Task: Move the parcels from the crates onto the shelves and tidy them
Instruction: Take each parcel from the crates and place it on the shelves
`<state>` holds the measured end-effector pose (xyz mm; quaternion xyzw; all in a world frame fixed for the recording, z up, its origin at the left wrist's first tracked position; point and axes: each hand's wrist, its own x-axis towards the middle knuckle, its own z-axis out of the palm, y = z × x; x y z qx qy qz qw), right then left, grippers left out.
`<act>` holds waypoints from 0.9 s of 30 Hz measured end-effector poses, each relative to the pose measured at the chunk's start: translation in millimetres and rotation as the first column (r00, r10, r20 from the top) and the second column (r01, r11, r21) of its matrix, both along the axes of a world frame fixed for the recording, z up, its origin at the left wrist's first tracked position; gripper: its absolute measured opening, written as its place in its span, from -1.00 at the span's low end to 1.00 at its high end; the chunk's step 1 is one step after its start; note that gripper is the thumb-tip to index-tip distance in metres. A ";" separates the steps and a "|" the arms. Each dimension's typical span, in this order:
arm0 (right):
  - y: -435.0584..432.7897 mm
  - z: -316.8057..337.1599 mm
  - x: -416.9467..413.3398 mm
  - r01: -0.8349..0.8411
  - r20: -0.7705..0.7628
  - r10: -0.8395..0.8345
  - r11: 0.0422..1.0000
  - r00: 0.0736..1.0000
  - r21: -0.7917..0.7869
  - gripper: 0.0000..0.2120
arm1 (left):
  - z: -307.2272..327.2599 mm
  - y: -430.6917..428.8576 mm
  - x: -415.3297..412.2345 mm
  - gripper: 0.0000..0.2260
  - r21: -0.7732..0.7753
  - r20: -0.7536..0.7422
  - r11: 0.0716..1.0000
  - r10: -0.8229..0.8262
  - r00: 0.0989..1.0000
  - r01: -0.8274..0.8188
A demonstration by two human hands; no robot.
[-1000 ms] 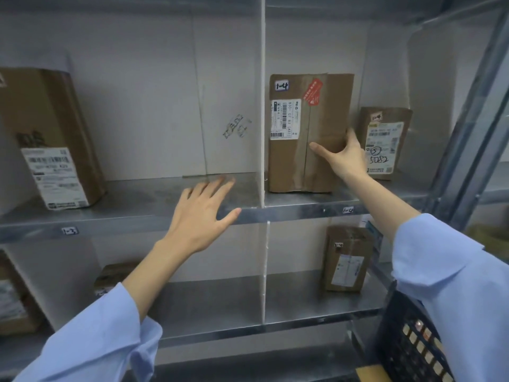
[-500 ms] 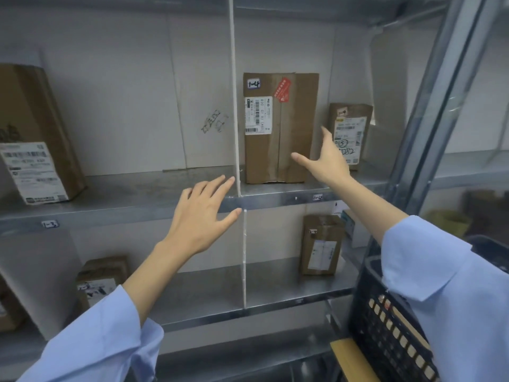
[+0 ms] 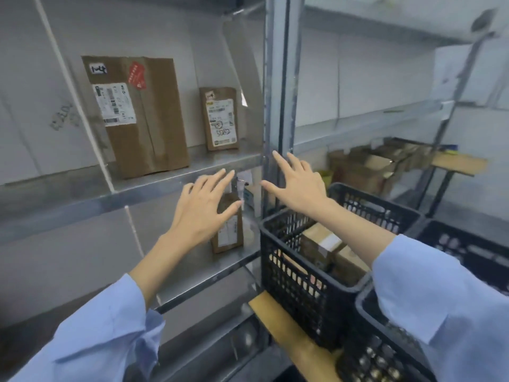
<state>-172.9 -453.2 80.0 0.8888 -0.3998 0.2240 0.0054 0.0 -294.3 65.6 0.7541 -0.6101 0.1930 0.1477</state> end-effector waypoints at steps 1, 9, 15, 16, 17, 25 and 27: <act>-3.4 -6.6 -15.8 0.031 -0.018 -0.031 0.999 0.999 0.004 -0.24 | -4.4 -10.9 -9.2 -0.30 0.010 -0.007 1.000 -0.030 1.000 0.030; -33.7 -58.1 -101.2 0.245 -0.049 -0.240 0.957 0.970 0.156 -0.25 | -37.5 -83.2 -62.7 -0.27 0.092 -0.014 0.971 -0.219 0.976 0.219; -65.3 -97.5 -113.4 0.325 -0.014 -0.335 0.900 0.942 0.289 -0.26 | -62.4 -144.7 -68.2 -0.26 0.132 -0.048 0.933 -0.330 0.943 0.333; -72.4 -104.2 -112.8 0.335 -0.013 -0.348 0.893 0.937 0.300 -0.25 | -68.3 -158.1 -66.3 -0.26 0.141 -0.055 0.926 -0.347 0.936 0.352; -80.5 -111.3 -111.7 0.347 -0.013 -0.361 0.884 0.932 0.313 -0.25 | -74.1 -171.8 -64.3 -0.26 0.151 -0.062 0.917 -0.363 0.930 0.368; -145.1 -166.0 -85.3 0.434 0.042 -0.502 0.784 0.864 0.444 -0.18 | -125.5 -283.1 -52.0 -0.27 0.276 -0.168 0.811 -0.489 0.856 0.517; -156.8 -182.2 -80.1 0.443 0.057 -0.535 0.750 0.843 0.490 -0.18 | -140.5 -306.1 -52.1 -0.30 0.296 -0.198 0.787 -0.504 0.841 0.541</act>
